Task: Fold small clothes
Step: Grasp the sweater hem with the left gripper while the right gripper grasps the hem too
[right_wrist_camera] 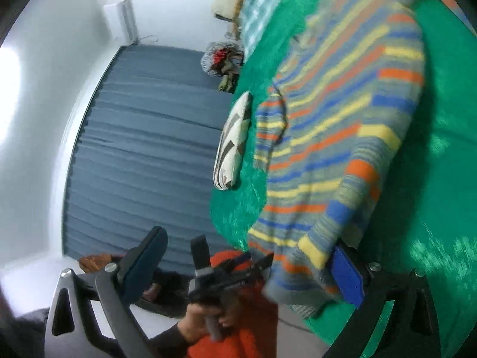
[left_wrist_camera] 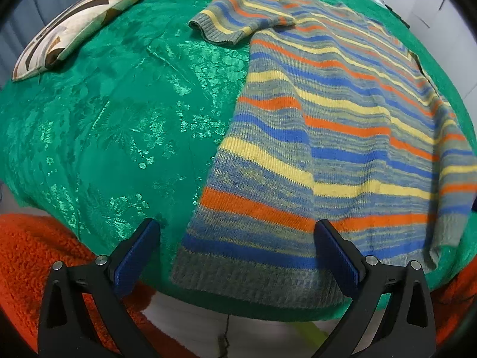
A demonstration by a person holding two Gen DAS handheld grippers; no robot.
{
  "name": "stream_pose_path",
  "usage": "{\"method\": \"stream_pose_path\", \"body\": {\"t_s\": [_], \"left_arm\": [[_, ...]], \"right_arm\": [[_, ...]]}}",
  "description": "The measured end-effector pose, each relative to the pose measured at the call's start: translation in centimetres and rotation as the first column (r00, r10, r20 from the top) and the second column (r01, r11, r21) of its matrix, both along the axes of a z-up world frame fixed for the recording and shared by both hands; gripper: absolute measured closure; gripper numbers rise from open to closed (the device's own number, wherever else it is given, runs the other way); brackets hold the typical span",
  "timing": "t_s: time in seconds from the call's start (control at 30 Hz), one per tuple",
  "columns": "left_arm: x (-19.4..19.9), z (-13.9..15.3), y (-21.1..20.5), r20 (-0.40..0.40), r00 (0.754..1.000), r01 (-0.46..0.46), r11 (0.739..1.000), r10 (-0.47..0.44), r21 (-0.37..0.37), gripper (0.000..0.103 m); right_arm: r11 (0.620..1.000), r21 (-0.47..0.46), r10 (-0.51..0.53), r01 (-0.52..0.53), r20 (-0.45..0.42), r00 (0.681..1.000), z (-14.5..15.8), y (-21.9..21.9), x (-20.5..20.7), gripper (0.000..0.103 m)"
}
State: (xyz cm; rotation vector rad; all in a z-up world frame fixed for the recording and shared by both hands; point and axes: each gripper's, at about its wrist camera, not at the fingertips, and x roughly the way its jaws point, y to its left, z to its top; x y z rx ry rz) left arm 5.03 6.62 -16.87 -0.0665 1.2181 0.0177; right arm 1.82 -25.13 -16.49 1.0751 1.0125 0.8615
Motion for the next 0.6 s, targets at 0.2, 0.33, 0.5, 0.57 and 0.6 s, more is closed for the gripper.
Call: {"method": "stream_pose_path", "body": {"t_s": [0.2,0.33,0.5,0.57,0.6], "left_arm": [[0.0,-0.2,0.2,0.015,1.0,0.002,1.0,-0.002,-0.025,0.0],[-0.4,-0.8,1.4,0.015,1.0,-0.01,0.995,0.011,-0.096,0.0],[-0.2,-0.3,1.8,-0.049,0.999,-0.001,0.995,-0.004,-0.102,0.001],[-0.4,0.4,2.2,-0.078,0.997,0.004,0.992,-0.014,-0.127,0.001],[-0.6,0.9,2.9,-0.074,0.997,0.002,0.989,-0.013,-0.149,0.001]], "right_arm": [[0.999,0.048,0.006,-0.004,-0.051,0.999,-1.5,0.0,-0.8,0.002],[0.978,-0.152,0.139,-0.142,-0.025,0.99,-1.7,0.9,-2.5,0.011],[0.929,-0.327,0.178,-0.175,-0.023,0.984,-1.2,1.2,-3.2,0.08],[0.902,-0.401,0.169,-0.163,-0.019,0.985,0.3,-0.1,-4.1,0.097],[0.895,-0.418,0.169,-0.157,-0.008,0.986,0.8,-0.7,-4.5,0.098]]}}
